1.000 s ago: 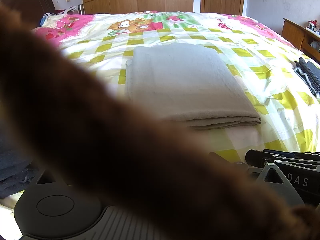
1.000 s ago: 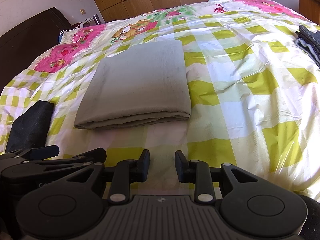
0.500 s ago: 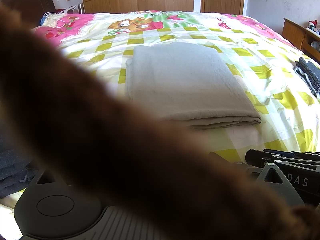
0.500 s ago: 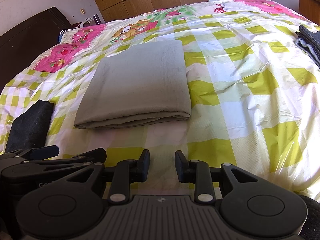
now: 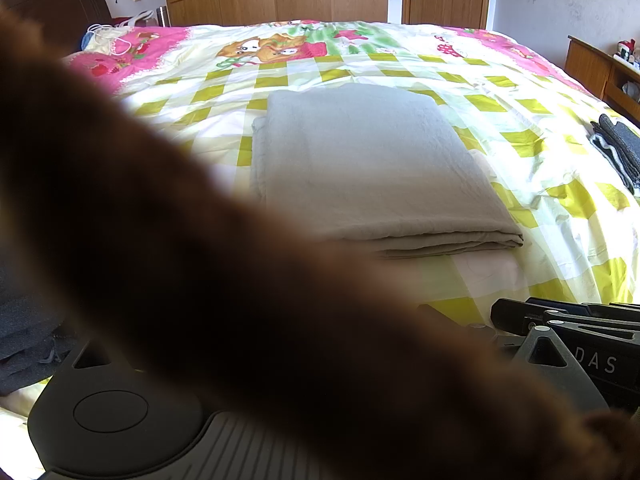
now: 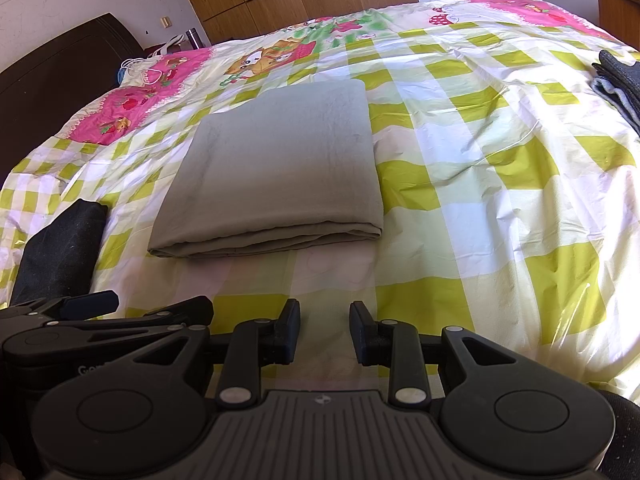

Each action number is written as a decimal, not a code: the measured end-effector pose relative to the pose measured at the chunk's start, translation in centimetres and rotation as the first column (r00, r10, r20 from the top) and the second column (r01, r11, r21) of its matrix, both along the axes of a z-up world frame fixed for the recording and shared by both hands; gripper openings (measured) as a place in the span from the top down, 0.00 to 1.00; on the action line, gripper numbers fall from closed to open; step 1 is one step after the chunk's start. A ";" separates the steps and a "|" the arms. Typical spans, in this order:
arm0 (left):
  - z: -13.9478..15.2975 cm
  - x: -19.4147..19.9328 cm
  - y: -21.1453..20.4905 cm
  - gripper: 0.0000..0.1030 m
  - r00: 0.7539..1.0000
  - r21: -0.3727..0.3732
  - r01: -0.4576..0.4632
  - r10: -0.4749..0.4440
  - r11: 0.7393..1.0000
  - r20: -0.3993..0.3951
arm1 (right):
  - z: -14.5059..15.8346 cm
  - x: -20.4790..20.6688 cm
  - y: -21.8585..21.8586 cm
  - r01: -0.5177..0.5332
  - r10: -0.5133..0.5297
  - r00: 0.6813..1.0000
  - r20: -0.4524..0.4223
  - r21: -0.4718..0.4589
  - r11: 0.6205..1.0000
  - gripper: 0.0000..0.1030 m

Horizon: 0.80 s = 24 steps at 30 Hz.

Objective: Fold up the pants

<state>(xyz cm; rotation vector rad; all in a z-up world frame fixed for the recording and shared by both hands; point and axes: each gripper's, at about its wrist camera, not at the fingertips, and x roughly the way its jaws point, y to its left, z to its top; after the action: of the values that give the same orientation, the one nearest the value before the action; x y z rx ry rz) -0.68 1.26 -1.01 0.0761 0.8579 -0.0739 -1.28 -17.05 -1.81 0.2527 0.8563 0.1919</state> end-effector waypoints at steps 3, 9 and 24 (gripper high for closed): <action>0.0 0.0 0.0 0.02 1.000 0.000 0.000 0.000 1.000 0.000 | 0.0 0.0 0.0 0.000 0.000 1.000 0.000 0.000 1.000 0.58; 0.0 0.0 0.0 0.02 1.000 -0.001 -0.002 0.002 1.000 -0.001 | 0.0 0.0 0.0 0.000 0.000 1.000 -0.001 0.001 1.000 0.59; -0.1 0.1 0.1 0.02 1.000 -0.002 -0.009 0.009 1.000 -0.015 | 0.0 0.0 0.1 -0.004 0.004 1.000 -0.001 0.000 1.000 0.59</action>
<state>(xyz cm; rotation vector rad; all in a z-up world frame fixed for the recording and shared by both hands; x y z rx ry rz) -0.55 1.37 -1.09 0.0695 0.8726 -0.0672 -1.24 -16.91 -1.84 0.2507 0.8580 0.1954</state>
